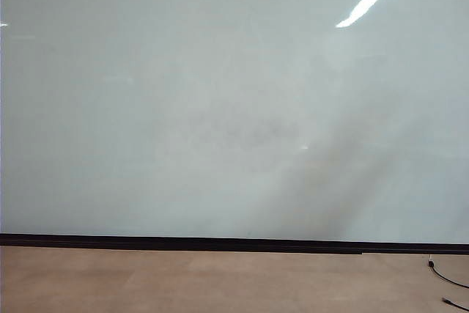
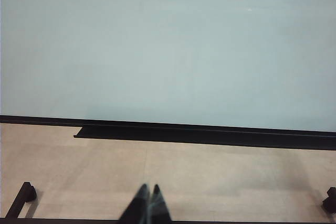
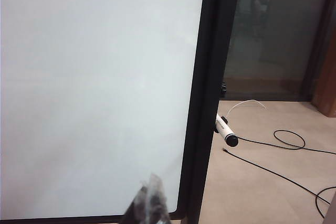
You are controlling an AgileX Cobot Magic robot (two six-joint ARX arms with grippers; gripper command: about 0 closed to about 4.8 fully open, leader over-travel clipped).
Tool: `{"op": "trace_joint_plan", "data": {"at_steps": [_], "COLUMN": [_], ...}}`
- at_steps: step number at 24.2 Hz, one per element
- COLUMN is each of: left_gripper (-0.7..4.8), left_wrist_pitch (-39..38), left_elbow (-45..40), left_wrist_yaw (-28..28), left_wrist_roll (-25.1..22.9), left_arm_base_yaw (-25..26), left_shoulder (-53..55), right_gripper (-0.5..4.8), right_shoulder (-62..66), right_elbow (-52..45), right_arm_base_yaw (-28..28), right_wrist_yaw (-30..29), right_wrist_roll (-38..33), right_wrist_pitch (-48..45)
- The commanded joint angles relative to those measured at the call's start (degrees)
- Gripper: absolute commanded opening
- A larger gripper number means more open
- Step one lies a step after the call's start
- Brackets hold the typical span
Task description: Pick up the pen on the shelf to the right of the whiteboard and write the letter Z.
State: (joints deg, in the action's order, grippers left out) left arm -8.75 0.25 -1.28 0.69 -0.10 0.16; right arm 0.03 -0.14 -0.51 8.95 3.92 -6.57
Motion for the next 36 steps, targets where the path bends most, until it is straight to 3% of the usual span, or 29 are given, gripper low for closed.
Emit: {"op": "trace_joint_plan", "data": {"at_steps": [1, 27, 29, 33, 36], "left_gripper": [-0.04, -0.04, -0.04, -0.04, -0.05], "left_wrist_pitch": [0.6, 0.6, 0.6, 0.6, 0.6], "left_elbow": [0.1, 0.1, 0.1, 0.1, 0.1], "left_wrist_yaw": [0.0, 0.0, 0.0, 0.0, 0.0], "left_wrist_roll": [-0.2, -0.2, -0.2, -0.2, -0.2], "left_arm_base_yaw": [0.0, 0.0, 0.0, 0.0, 0.0], "left_shoulder": [0.0, 0.0, 0.0, 0.0, 0.0], "right_gripper": [-0.01, -0.01, -0.01, -0.01, 0.00], "right_shoulder": [0.0, 0.0, 0.0, 0.0, 0.0], "right_elbow": [0.3, 0.3, 0.3, 0.2, 0.2], "right_arm_base_yaw": [0.0, 0.0, 0.1, 0.1, 0.0], "right_wrist_yaw": [0.0, -0.2, 3.5, 22.3, 21.7], "right_wrist_roll": [-0.2, -0.1, 1.1, 2.3, 2.3], "right_wrist_pitch": [-0.8, -1.0, -1.1, 1.0, 3.7]}}
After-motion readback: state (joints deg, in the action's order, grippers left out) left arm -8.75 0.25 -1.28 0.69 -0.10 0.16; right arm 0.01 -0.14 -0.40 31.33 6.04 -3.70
